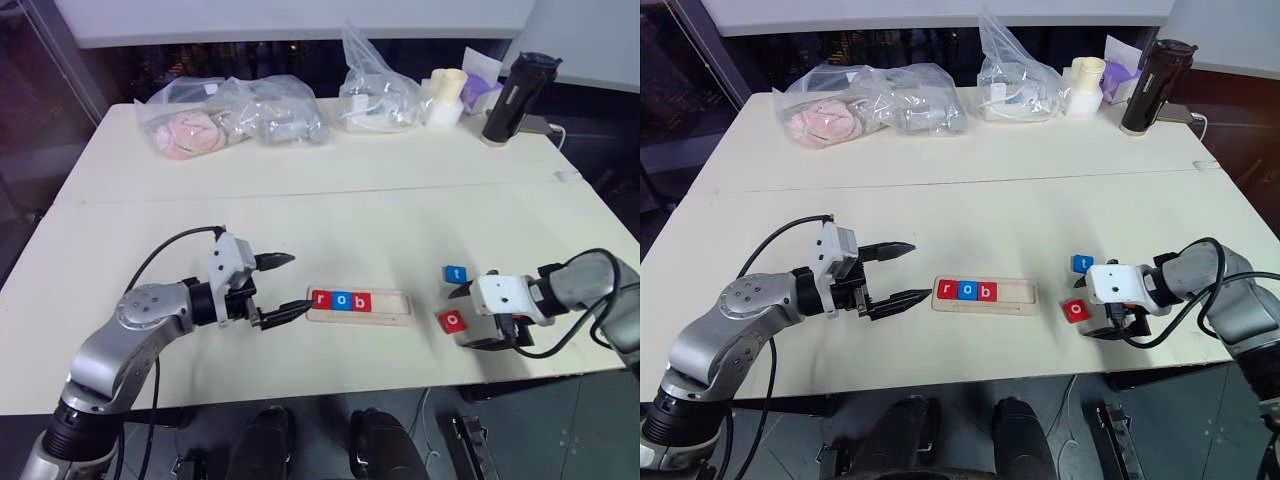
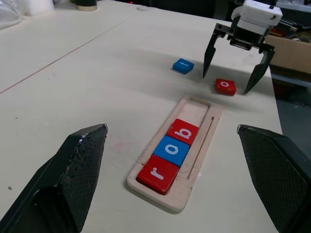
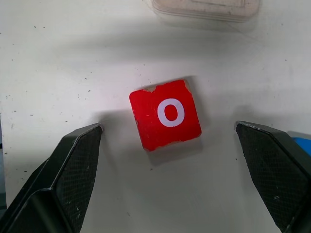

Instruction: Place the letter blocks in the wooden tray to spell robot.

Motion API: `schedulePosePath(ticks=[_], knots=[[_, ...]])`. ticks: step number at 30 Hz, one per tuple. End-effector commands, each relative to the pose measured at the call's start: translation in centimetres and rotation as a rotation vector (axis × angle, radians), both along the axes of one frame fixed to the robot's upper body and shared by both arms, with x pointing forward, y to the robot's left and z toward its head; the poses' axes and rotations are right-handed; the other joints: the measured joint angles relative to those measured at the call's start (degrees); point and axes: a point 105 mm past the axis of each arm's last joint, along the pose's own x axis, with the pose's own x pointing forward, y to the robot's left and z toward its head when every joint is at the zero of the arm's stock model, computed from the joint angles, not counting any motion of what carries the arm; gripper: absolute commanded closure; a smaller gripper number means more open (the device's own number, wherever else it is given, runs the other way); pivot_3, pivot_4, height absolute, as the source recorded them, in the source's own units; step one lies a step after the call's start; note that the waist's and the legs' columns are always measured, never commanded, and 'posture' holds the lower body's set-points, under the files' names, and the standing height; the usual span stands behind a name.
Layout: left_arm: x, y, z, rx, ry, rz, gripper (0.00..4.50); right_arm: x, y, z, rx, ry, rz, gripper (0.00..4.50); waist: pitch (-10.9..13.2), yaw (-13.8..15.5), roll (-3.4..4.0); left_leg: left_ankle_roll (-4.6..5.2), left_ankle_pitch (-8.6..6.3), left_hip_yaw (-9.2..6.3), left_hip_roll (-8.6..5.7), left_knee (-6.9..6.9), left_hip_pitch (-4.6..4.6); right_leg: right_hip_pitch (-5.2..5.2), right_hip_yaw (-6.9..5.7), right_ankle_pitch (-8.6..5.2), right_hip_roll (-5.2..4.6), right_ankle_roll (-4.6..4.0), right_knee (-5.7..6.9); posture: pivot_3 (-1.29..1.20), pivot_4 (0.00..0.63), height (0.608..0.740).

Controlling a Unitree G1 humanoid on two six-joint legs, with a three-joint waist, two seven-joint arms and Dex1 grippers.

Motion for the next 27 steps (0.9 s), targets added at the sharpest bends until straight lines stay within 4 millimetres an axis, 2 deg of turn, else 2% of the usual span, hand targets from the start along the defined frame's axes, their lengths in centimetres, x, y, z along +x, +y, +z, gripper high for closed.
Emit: schedulePosePath(ticks=[1, 5, 6, 10, 13, 16, 19, 22, 27], knots=[[-0.3, -0.5, 1.0, -0.014, -0.036, -0.023, 0.0, 0.0, 0.9, 0.4, 0.021, -0.017, 0.023, 0.88, 0.0, 0.0, 0.0, 0.0, 0.0, 0.0, 0.0, 0.0, 0.0, 0.0, 0.0, 0.0, 0.0, 0.0, 0.0, 0.0, 0.15, 0.74], [-0.3, -0.7, 1.2, -0.014, -0.037, -0.024, 0.0, -0.1, 1.2, 0.4, 0.029, -0.016, 0.024, 2.98, 0.0, 0.0, 0.0, 0.0, 0.0, 0.01, -0.01, 0.02, 0.0, 0.0, 0.01, 0.01, -0.01, 0.0, 0.0, 0.0, 0.15, 0.74], [-0.3, -0.7, 1.2, -0.014, -0.037, -0.024, 0.0, -0.1, 1.2, 0.4, 0.031, -0.015, 0.024, 3.37, 0.0, 0.0, 0.0, 0.0, 0.0, 0.0, -0.01, 0.02, 0.0, 0.01, 0.0, 0.01, -0.01, 0.0, 0.0, 0.0, 0.15, 0.74], [-0.3, -0.8, 1.3, -0.015, -0.037, -0.026, 0.0, -0.1, 1.5, 0.5, 0.034, -0.024, 0.024, 3.38, 0.0, 0.0, 0.0, 0.0, 0.0, 0.0, -0.01, 0.01, 0.0, 0.01, 0.01, 0.01, -0.01, 0.0, 0.0, 0.0, 0.15, 0.74], [-0.2, -0.8, 1.4, -0.014, -0.039, -0.026, 0.0, 0.3, 1.8, 1.5, 0.056, -0.054, -0.01, 3.38, 0.0, 0.0, 0.0, 0.0, 0.0, 0.0, -0.01, 0.01, 0.0, 0.0, 0.01, 0.01, -0.01, 0.0, 0.0, 0.0, 0.15, 0.74], [-0.3, -0.9, 1.5, -0.015, -0.038, -0.029, 0.0, 0.4, 3.6, 3.8, 0.12, -0.088, -0.014, 3.38, 0.0, 0.0, 0.01, -0.01, 0.01, 0.0, 0.0, 0.01, 0.0, 0.0, 0.01, 0.01, -0.01, 0.0, 0.01, 0.0, 0.15, 0.74], [-0.1, -1.0, 1.4, -0.015, -0.037, -0.032, 0.0, 0.4, 5.4, 4.9, 0.14, -0.094, 0.002, 3.38, 0.0, 0.0, 0.01, -0.01, 0.01, 0.0, 0.0, 0.01, 0.0, -0.01, 0.02, 0.02, 0.0, 0.0, 0.02, 0.0, 0.15, 0.74], [-0.1, -0.6, 0.6, -0.02, -0.03, -0.024, 0.0, 0.7, 7.2, 4.8, 0.15, -0.077, 0.001, 3.38, 0.0, 0.0, 0.0, -0.02, 0.01, -0.02, 0.0, 0.01, 0.0, 0.0, 0.0, 0.02, 0.0, -0.01, 0.01, 0.0, 0.15, 0.74], [-0.3, -0.1, -0.2, -0.02, -0.029, -0.018, 0.0, 1.6, 8.7, 3.6, 0.134, -0.084, -0.008, 3.38, 0.0, 0.1, -0.01, -0.02, 0.01, -0.01, -0.02, 0.0, -0.06, -0.04, 0.01, 0.02, -0.04, -0.02, -0.02, 0.0, 0.15, 0.74]])
